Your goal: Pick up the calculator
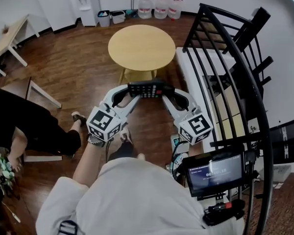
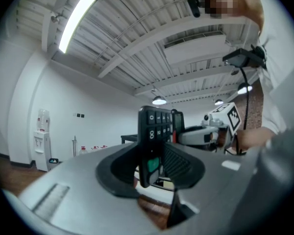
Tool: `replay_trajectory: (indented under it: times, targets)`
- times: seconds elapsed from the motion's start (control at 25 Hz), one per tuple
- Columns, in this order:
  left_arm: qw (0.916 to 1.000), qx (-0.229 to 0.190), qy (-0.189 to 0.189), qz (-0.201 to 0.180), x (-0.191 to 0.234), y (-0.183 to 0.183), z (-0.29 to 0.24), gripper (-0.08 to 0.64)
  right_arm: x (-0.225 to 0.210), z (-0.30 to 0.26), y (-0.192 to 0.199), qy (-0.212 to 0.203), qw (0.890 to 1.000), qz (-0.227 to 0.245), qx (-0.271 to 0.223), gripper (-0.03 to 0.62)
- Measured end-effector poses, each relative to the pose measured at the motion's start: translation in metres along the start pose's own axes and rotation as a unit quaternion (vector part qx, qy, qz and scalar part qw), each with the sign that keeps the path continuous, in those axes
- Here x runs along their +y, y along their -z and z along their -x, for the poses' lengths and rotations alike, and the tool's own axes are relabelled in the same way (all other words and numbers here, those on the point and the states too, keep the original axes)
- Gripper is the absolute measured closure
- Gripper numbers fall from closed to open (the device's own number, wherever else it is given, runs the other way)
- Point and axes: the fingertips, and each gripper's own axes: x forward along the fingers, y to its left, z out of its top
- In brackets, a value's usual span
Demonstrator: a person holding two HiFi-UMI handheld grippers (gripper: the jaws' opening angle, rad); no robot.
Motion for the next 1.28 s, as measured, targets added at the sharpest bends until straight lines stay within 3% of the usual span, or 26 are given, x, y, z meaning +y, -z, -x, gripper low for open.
replay_trajectory:
  times: [0.36,0.8,1.28]
  targets:
    - [0.9999,0.005,-0.007,-0.011,-0.015,-0.017,0.031,0.41,0.028,0.012,-0.018,-0.01,1.0,0.001,-0.01,0.523]
    - [0.9998,-0.001,0.011,-0.017,-0.01,-0.024,0.057,0.407,0.056,0.009,-0.03,0.019,1.0,0.008,-0.015,0.522]
    - [0.9995,-0.005,0.013,-0.028,-0.009,-0.032,0.07,0.408,0.068,0.008,-0.041,0.023,0.999,0.011,-0.02,0.522]
